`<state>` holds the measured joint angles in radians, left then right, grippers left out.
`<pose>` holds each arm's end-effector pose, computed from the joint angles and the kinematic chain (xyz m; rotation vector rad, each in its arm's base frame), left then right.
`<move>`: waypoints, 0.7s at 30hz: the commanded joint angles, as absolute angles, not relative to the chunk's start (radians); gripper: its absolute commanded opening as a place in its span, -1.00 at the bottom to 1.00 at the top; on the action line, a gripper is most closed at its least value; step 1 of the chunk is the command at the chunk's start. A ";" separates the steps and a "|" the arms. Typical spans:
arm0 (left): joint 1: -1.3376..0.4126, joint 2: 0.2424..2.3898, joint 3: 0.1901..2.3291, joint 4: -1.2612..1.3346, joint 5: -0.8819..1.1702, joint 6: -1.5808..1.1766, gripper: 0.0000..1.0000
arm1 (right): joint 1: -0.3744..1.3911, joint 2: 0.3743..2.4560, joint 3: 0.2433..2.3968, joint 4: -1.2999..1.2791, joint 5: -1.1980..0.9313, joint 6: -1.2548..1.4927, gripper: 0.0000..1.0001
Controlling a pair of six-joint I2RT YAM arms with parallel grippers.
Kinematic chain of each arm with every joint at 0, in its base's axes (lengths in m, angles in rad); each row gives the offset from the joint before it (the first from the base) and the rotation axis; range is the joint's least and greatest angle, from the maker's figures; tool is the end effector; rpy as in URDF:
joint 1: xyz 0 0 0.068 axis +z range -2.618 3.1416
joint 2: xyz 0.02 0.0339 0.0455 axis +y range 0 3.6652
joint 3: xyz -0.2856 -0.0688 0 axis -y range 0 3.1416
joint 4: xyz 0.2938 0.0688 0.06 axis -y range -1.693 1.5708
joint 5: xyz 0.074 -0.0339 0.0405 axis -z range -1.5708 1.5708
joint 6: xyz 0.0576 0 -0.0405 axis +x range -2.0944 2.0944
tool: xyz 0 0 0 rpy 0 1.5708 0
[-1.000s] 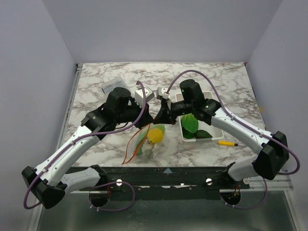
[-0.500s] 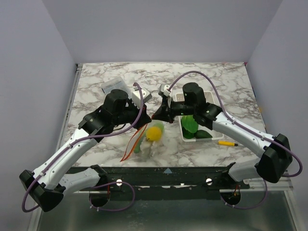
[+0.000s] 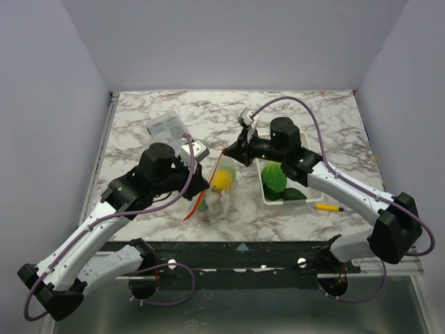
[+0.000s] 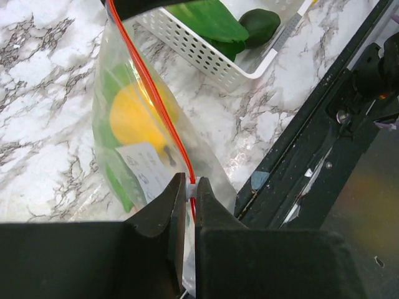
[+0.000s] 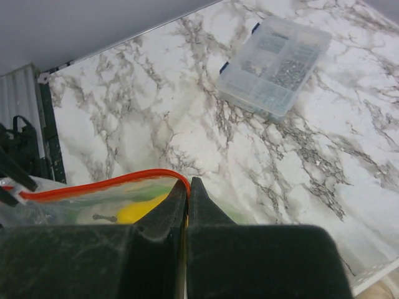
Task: Place the food in the zip-top bag and seal the zipper
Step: Zip the zipper food storage bag at the center of the board.
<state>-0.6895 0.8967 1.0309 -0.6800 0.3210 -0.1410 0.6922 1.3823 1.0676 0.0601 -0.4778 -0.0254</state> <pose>0.1696 -0.1634 0.3686 0.7851 2.0541 -0.8215 0.2799 0.2665 0.3286 -0.9804 1.6175 0.8980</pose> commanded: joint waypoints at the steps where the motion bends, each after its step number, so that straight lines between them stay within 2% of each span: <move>1: -0.703 0.829 0.992 -0.770 0.310 -0.166 -1.00 | 0.654 1.418 1.089 0.188 -0.309 0.019 -1.00; 21: -0.701 0.675 0.967 -0.928 0.200 -0.190 -1.00 | 0.612 1.643 1.227 0.300 -0.308 0.092 -1.00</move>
